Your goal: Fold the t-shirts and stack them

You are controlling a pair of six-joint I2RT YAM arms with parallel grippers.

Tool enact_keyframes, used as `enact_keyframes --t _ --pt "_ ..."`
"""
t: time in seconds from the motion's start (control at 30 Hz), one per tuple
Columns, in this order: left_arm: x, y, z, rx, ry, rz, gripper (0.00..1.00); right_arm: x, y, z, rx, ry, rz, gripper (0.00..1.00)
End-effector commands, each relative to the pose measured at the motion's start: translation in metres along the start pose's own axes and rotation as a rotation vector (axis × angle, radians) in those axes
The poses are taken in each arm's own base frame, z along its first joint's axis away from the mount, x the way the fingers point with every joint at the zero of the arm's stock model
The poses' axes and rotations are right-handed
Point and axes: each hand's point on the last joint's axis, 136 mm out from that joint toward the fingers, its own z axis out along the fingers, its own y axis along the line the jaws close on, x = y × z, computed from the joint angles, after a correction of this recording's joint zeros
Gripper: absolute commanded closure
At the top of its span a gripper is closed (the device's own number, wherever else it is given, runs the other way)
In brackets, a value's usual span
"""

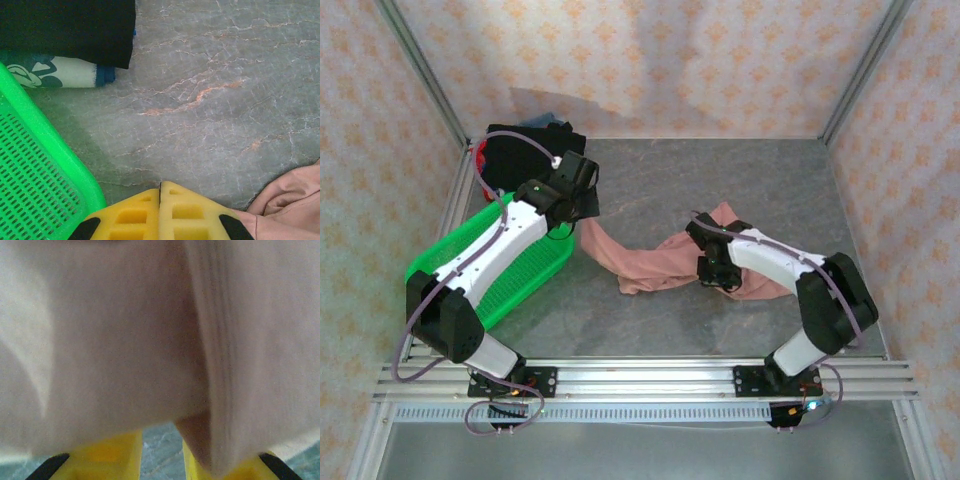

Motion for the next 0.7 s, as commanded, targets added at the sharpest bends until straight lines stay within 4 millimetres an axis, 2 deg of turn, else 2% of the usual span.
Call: enact_keyframes --t 0.0,0.43,0.67 --pt "-0.004 0.003 -0.003 0.01 -0.02 0.005 1.0 -0.021 0.003 -0.001 0.037 -0.077 0.034 0.72" --pt "-0.002 0.006 -0.002 0.014 -0.016 0.009 1.0 -0.036 0.009 0.014 0.075 -0.083 0.066 0.68" --pt "0.0 0.008 0.0 0.015 -0.011 0.006 1.0 -0.033 0.003 0.02 0.117 -0.063 0.051 0.75"
